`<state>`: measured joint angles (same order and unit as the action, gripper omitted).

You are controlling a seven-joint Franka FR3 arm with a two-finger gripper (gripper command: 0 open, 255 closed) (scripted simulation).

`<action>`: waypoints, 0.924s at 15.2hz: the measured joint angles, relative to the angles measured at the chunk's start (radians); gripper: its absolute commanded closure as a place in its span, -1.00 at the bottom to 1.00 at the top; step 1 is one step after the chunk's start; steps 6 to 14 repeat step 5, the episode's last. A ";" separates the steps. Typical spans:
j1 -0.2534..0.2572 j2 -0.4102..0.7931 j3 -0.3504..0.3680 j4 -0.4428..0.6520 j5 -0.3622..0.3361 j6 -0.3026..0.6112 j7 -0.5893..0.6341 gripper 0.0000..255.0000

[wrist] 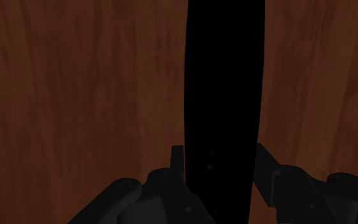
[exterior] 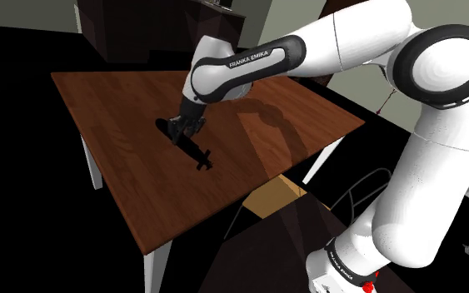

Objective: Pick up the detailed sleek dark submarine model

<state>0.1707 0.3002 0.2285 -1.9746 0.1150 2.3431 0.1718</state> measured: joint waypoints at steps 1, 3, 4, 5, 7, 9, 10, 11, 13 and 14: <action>-0.002 -0.008 0.000 0.004 0.001 -0.013 -0.001 1.00; -0.001 -0.018 0.001 0.017 0.001 -0.035 0.003 1.00; -0.002 -0.025 0.001 0.024 0.002 -0.048 0.004 1.00; -0.002 -0.031 0.001 0.026 0.003 -0.056 0.004 1.00; -0.002 -0.031 0.001 0.026 0.003 -0.056 0.004 1.00; -0.002 -0.031 0.001 0.026 0.003 -0.056 0.004 1.00; -0.002 -0.031 0.001 0.026 0.003 -0.056 0.004 1.00; -0.002 -0.031 0.001 0.026 0.003 -0.056 0.004 1.00; -0.002 -0.031 0.001 0.026 0.003 -0.056 0.004 1.00; -0.002 -0.031 0.001 0.026 0.003 -0.056 0.004 1.00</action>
